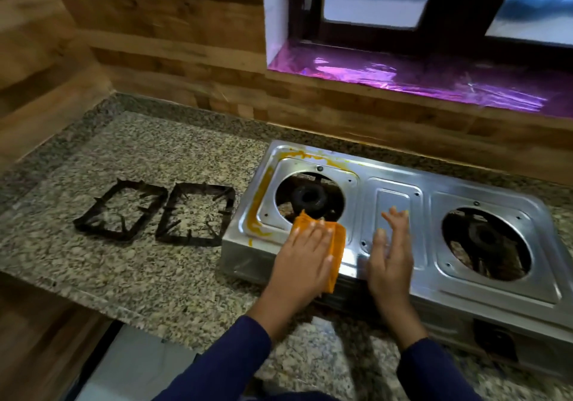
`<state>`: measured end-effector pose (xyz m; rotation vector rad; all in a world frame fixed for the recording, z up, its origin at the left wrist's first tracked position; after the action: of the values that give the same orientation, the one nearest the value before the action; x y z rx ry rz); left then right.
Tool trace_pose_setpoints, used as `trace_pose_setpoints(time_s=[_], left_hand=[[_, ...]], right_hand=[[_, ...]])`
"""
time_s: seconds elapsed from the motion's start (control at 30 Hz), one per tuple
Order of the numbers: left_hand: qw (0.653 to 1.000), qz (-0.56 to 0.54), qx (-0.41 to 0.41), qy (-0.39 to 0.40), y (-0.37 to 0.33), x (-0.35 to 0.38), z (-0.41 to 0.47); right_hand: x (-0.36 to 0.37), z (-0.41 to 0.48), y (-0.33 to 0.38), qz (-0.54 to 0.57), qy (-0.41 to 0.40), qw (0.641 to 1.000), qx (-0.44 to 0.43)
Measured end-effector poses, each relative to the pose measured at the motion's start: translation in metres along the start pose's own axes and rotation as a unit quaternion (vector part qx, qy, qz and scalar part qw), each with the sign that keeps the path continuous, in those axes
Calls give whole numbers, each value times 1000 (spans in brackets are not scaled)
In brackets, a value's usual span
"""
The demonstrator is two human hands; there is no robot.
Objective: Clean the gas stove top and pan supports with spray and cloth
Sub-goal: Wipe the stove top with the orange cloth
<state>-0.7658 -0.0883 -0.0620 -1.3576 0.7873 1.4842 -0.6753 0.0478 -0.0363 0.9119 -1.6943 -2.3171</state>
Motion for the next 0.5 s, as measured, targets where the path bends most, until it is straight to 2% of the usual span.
trace_pose_setpoints(time_s=[0.2, 0.3, 0.5], left_hand=[[996, 10, -82, -20, 108, -15, -48], [997, 7, -72, 5, 142, -19, -51], [999, -8, -39, 26, 157, -13, -7]], right_hand=[[63, -5, 34, -11, 13, 1000, -10], [84, -10, 34, -12, 6, 1000, 16], [81, -11, 22, -36, -70, 994, 70]])
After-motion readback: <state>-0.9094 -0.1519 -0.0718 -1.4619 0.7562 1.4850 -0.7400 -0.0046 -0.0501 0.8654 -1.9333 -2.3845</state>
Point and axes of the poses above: each hand's wrist, its own z-axis towards the middle knuckle, its own x-axis out of the palm, y = z × x, the point moved 8 cm from there along z, towards the middle knuckle, and after that the axes turned 13 degrees about x, right-handed, at the moved point
